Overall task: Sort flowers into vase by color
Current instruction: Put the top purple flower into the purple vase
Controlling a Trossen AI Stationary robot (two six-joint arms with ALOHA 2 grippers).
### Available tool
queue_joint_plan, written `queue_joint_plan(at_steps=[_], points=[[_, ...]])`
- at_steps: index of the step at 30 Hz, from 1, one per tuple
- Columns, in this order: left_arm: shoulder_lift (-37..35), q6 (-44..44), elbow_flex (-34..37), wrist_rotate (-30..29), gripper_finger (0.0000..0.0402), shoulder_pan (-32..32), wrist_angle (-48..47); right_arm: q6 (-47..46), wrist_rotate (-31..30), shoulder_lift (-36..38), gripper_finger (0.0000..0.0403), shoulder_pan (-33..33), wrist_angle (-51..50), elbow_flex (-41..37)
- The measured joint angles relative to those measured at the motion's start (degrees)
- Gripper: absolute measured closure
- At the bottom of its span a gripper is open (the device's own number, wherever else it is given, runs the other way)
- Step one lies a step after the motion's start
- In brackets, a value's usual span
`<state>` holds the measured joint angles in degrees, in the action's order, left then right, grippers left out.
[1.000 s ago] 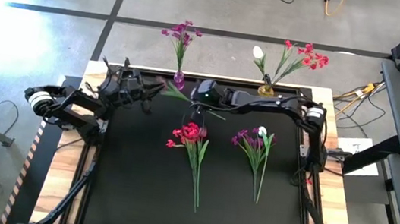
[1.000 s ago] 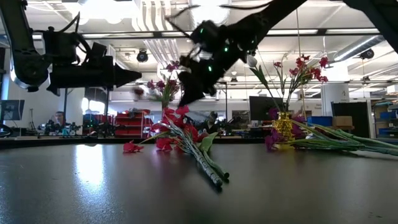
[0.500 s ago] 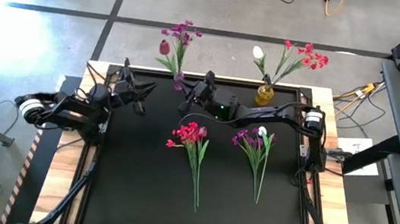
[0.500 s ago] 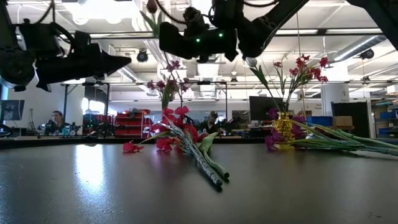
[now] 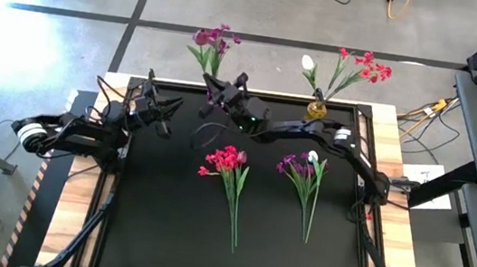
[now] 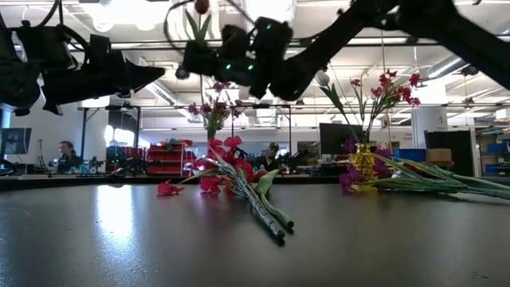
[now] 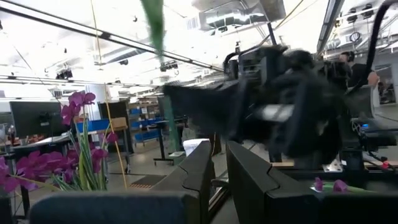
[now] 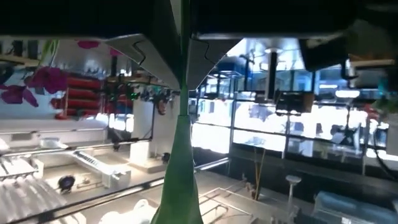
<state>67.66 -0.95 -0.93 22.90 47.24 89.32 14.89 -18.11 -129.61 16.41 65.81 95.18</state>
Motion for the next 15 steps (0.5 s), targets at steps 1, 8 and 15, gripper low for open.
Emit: queue_joint_plan(at_steps=[1,8,15], points=[[0.0,0.0,0.0,0.0,0.0365,0.0,-0.1,1.0,-0.1,-1.7,0.0390,0.3,-0.2,2.1],[0.4,0.0,0.0,0.0,0.0365,0.0,-0.3,6.7,-3.0,-11.9,0.0390,1.5,-0.8,15.9],[0.3,0.0,0.0,0.1,0.0365,0.0,-0.3,11.5,-3.6,-15.7,0.0390,2.2,-2.0,21.0]])
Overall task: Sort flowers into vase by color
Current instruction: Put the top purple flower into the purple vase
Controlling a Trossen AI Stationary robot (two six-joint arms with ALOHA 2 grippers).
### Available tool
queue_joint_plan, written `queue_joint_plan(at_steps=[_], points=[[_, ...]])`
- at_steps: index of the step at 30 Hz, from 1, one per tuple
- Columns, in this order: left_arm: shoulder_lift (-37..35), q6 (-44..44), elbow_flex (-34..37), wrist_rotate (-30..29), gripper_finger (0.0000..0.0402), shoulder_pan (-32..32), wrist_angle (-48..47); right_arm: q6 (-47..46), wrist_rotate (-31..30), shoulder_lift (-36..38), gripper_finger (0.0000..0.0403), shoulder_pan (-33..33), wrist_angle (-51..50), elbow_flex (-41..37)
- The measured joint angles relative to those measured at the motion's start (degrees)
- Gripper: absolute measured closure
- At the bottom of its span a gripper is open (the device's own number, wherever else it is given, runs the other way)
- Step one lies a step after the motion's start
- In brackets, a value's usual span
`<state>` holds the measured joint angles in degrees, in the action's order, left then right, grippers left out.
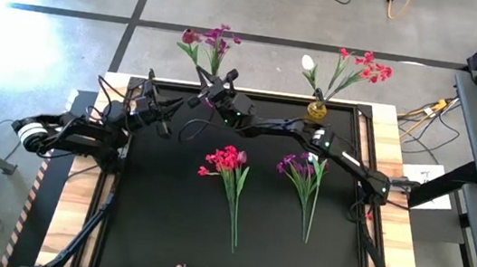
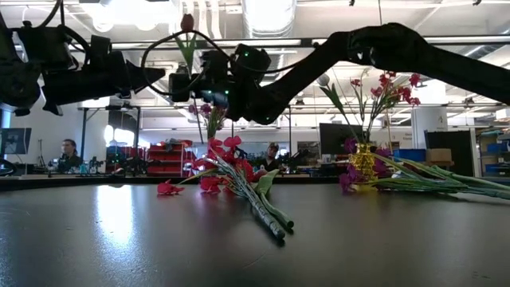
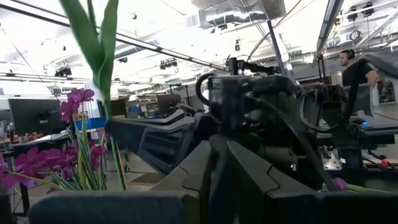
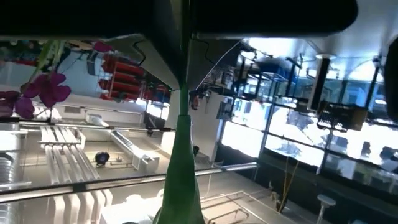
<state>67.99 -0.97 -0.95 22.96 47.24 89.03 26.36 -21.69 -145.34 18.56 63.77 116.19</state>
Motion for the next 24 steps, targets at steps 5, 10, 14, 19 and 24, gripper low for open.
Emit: queue_joint_plan(at_steps=[5,10,14,19,24], points=[[0.0,0.0,0.0,0.0,0.0365,0.0,0.1,-1.0,-1.5,0.0,0.0390,1.4,-1.0,-0.2],[0.0,0.0,0.0,0.0,0.0365,0.0,0.1,-5.0,-1.5,0.0,0.0390,3.0,-2.8,-0.2],[0.0,0.0,0.0,0.1,0.0365,0.0,0.1,-7.0,-1.5,0.0,0.0390,3.5,-3.5,-0.2],[0.0,0.0,0.0,0.1,0.0365,0.0,0.1,-7.4,-1.4,0.0,0.0390,3.5,-3.6,-0.2],[0.0,0.0,0.0,0.1,0.0365,0.0,0.1,-9.9,-1.3,0.0,0.0390,3.5,-5.2,-0.3]])
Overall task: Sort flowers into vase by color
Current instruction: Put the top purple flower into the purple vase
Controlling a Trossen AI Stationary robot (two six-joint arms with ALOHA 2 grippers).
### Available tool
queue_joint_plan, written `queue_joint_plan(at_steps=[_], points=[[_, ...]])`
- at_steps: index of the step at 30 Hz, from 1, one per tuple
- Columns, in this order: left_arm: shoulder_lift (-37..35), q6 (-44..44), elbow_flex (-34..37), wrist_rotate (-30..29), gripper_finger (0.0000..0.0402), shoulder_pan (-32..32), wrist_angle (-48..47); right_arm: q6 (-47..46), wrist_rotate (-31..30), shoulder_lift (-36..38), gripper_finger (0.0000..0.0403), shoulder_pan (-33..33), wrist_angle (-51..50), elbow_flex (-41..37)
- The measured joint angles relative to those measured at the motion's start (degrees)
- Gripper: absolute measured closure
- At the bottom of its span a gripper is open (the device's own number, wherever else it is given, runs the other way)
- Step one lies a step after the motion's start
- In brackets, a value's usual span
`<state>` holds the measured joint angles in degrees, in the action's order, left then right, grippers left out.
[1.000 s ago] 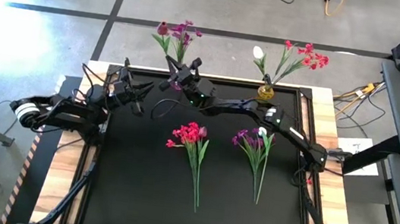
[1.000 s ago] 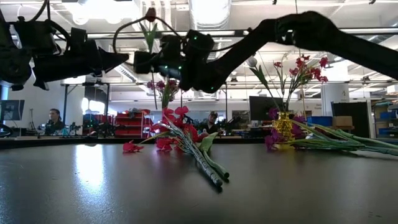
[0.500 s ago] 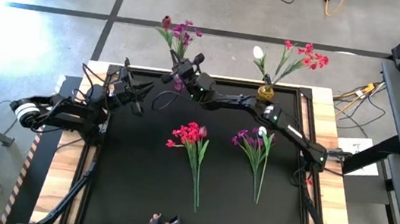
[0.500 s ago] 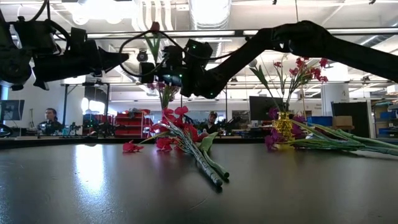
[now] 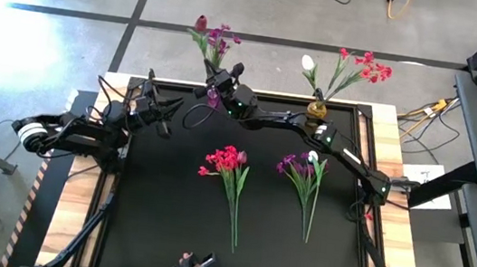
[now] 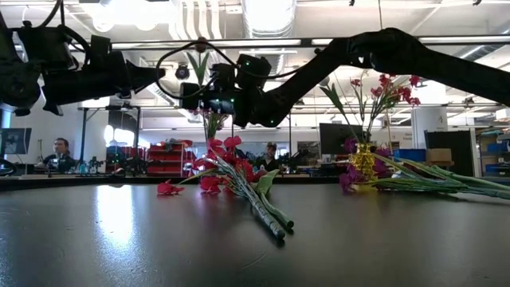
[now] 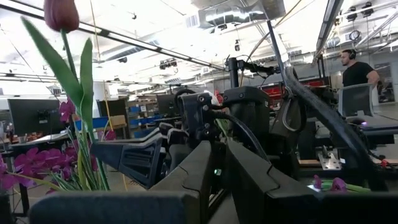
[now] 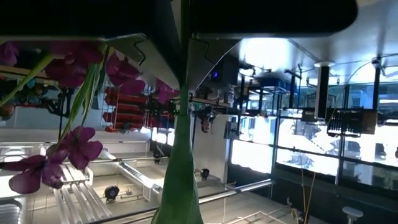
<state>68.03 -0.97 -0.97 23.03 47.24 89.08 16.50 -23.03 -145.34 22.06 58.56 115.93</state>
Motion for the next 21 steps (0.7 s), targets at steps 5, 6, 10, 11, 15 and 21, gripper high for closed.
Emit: queue_joint_plan(at_steps=[5,6,10,11,15,21], points=[[0.0,0.0,0.0,0.0,0.0365,0.0,0.0,-0.7,-0.1,0.0,0.0390,0.0,0.0,-0.7],[0.0,0.0,0.0,0.0,0.0365,0.0,0.0,-1.5,-0.1,0.0,0.0390,0.0,0.0,-0.8],[0.0,0.0,0.0,0.0,0.0365,0.0,0.0,-4.5,-1.1,0.0,0.0390,0.0,0.4,-1.3],[0.0,0.0,0.0,0.0,0.0365,0.0,0.0,-4.6,-1.2,0.0,0.0390,0.0,0.5,-1.5],[0.0,0.0,0.0,0.0,0.0365,0.0,0.0,-4.6,-2.4,0.0,0.0390,-0.1,1.4,-1.5],[0.0,0.0,0.0,0.0,0.0365,0.0,0.0,-6.4,-2.7,0.0,0.0390,-0.3,3.3,-1.6]])
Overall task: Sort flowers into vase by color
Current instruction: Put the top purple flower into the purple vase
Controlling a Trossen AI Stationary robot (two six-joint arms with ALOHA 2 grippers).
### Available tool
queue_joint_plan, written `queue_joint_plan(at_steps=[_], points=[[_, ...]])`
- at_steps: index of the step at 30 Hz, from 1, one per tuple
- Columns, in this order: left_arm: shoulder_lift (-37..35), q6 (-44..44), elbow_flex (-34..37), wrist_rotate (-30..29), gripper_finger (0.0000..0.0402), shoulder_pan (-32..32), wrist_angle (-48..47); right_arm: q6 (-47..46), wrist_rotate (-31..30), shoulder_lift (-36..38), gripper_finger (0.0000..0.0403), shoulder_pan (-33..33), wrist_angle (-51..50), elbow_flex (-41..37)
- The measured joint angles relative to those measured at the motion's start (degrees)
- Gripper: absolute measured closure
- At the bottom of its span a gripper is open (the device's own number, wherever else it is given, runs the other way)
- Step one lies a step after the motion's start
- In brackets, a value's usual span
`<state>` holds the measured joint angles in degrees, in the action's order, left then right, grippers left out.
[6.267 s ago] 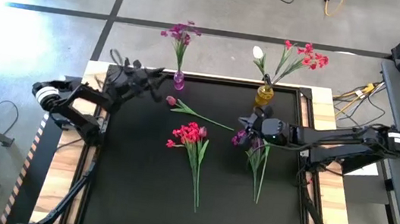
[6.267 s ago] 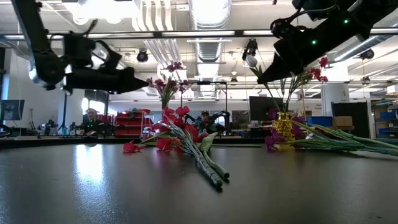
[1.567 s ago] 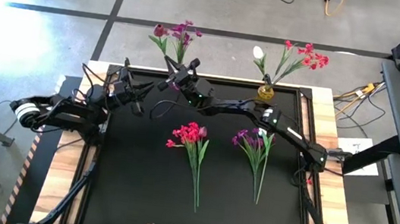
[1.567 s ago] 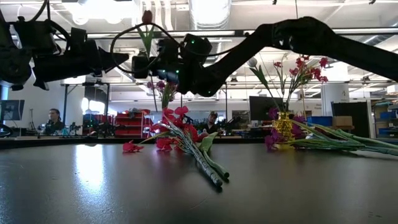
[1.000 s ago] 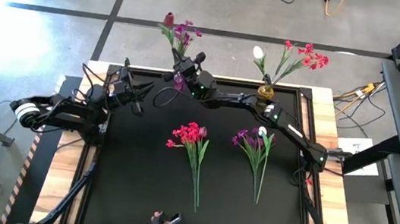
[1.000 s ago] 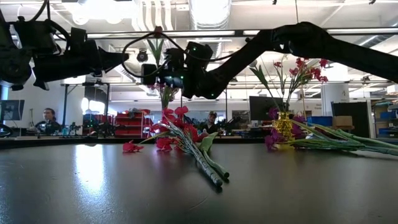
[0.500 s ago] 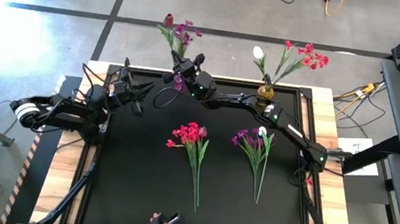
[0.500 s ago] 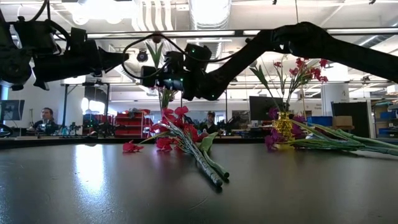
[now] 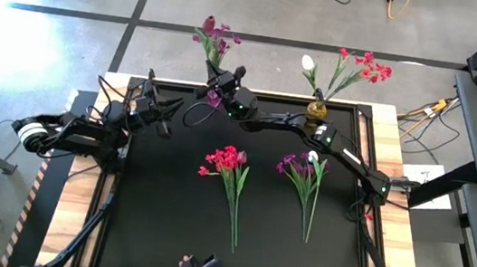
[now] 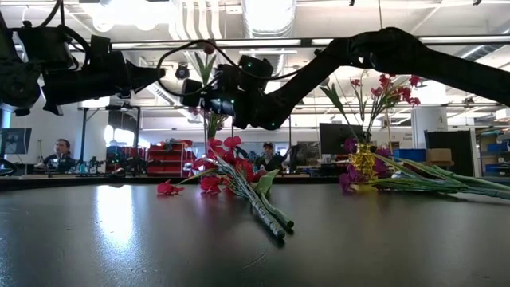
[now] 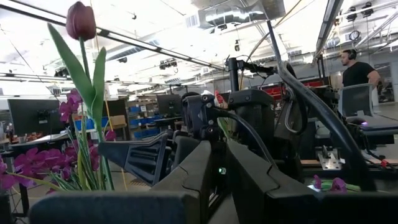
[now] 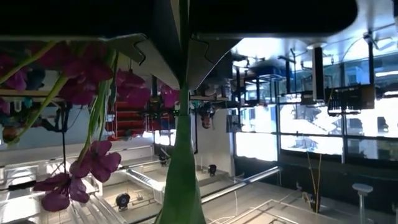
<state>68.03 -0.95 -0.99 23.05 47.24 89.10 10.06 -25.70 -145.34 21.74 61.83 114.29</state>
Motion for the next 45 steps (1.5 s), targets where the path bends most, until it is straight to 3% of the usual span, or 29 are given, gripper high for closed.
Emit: queue_joint_plan(at_steps=[14,22,29,36,40,45], points=[[0.0,0.0,0.0,0.0,0.0365,0.0,0.0,-4.9,0.0,0.0,0.0390,-0.1,-4.5,-1.0],[0.0,0.0,0.0,0.0,0.0365,0.0,0.0,-2.3,0.0,0.0,0.0385,-0.9,-5.0,-1.0],[0.0,0.0,0.0,0.0,0.0365,0.0,0.0,-2.1,0.0,0.0,0.0312,-1.2,-6.3,-1.0],[0.0,0.0,0.0,0.0,0.0365,0.0,0.0,-2.6,-1.1,0.1,0.0252,-1.3,-13.8,0.6],[0.0,0.0,0.0,0.0,0.0365,0.0,0.0,-2.5,-3.3,0.2,0.0251,-1.4,-16.4,2.3],[0.0,0.0,0.0,0.0,0.0365,0.0,0.0,-2.5,-4.4,0.2,0.0284,-1.5,-17.2,3.3]])
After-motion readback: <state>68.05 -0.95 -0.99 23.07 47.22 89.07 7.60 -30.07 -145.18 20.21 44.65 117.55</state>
